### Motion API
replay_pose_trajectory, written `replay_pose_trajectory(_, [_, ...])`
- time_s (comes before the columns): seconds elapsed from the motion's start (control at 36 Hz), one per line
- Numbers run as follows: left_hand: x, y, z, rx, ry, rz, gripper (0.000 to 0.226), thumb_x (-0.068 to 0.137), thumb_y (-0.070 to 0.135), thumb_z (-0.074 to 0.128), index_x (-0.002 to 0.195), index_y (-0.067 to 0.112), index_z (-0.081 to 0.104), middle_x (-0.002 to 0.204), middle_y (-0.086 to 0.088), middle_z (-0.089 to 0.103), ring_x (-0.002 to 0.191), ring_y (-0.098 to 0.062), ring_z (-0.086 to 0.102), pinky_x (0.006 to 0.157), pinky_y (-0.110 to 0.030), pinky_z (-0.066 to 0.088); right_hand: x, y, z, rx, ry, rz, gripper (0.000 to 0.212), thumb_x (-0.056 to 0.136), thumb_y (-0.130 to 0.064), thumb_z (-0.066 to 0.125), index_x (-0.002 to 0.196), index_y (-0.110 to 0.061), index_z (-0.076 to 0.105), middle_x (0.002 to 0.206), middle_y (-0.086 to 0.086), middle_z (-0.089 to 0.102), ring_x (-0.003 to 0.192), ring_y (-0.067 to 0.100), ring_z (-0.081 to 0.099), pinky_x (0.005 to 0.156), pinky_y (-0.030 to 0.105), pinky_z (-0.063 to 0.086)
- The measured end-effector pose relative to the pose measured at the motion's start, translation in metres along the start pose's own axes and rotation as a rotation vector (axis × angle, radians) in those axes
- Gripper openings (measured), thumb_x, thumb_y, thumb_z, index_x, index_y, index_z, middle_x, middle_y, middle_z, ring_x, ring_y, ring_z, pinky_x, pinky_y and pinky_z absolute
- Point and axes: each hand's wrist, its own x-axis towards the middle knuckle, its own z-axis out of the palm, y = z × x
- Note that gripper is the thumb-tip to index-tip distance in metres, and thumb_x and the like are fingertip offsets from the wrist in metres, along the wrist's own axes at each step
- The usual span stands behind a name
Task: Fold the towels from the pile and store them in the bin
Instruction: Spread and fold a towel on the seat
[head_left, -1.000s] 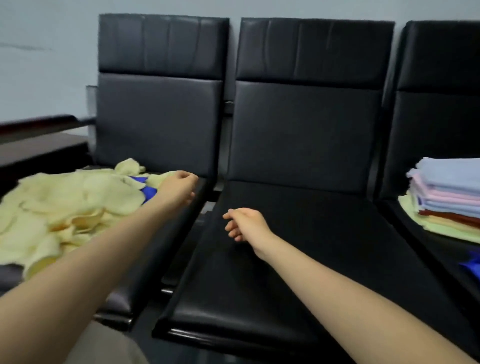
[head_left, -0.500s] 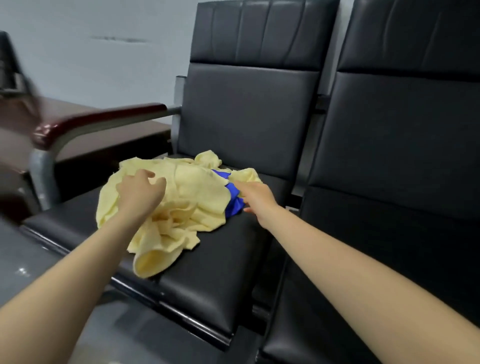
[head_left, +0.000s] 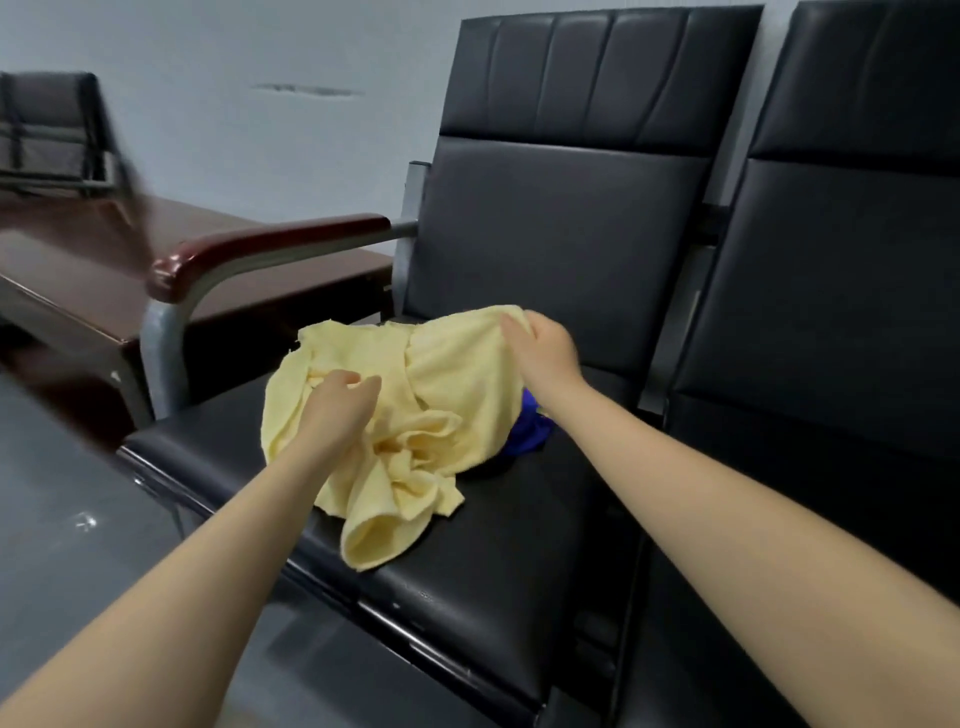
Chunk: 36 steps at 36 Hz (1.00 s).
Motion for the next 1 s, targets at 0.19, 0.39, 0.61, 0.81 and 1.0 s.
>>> replay_pose_trajectory(0.19, [-0.003, 0.0, 0.0, 0.009, 0.085, 0.038, 0.048, 0.097, 0.038, 0.045, 0.136, 0.011, 0.049, 0.125, -0.011, 0.059, 0.103, -0.026, 0.056, 0.087, -0.038, 0.046, 0.018, -0.035, -0.064, 0.86, 0.101, 0.295, 0.027, 0.097, -0.036, 0.053, 0.092, -0.012, 0.063, 0.09, 0.005, 0.066, 0.087, 0.023, 0.063, 0.082, 0.037, 0.054])
replay_pose_trajectory(0.39, [-0.012, 0.009, 0.011, 0.074, 0.052, 0.098, 0.043, 0.098, 0.039, 0.044, 0.131, 0.011, 0.053, 0.118, -0.01, 0.061, 0.096, -0.026, 0.059, 0.079, -0.037, 0.048, 0.019, -0.013, -0.081, 1.085, 0.05, 0.448, 0.033, 0.101, -0.037, 0.044, 0.101, -0.011, 0.064, 0.1, 0.011, 0.069, 0.095, 0.029, 0.067, 0.087, 0.037, 0.054])
replay_pose_trajectory(0.61, [-0.014, 0.016, 0.031, 0.286, -0.056, 0.131, 0.046, 0.095, 0.046, 0.047, 0.131, 0.017, 0.053, 0.128, -0.013, 0.054, 0.114, -0.031, 0.053, 0.092, -0.04, 0.046, -0.034, 0.057, -0.04, -0.618, -0.317, 0.256, 0.111, 0.053, -0.084, 0.062, 0.146, -0.031, 0.032, 0.136, -0.001, 0.049, 0.122, 0.026, 0.051, 0.082, 0.035, 0.045])
replay_pose_trajectory(0.81, [-0.008, 0.008, 0.035, 0.299, -0.095, 0.081, 0.058, 0.093, 0.051, 0.047, 0.141, 0.018, 0.041, 0.137, -0.015, 0.048, 0.123, -0.034, 0.048, 0.101, -0.045, 0.042, -0.035, 0.046, -0.031, -0.858, -0.328, -0.055, 0.023, 0.091, -0.046, 0.05, 0.077, -0.028, 0.051, 0.075, -0.013, 0.047, 0.081, 0.016, 0.051, 0.06, 0.031, 0.036])
replay_pose_trajectory(1.0, [-0.006, 0.006, 0.038, 0.308, -0.096, 0.074, 0.058, 0.095, 0.054, 0.042, 0.139, 0.017, 0.042, 0.131, -0.01, 0.056, 0.116, -0.029, 0.054, 0.09, -0.038, 0.043, -0.011, 0.026, -0.063, -0.944, -0.028, -0.242, 0.026, 0.099, -0.03, 0.04, 0.098, -0.013, 0.06, 0.107, 0.007, 0.06, 0.103, 0.031, 0.057, 0.074, 0.035, 0.039])
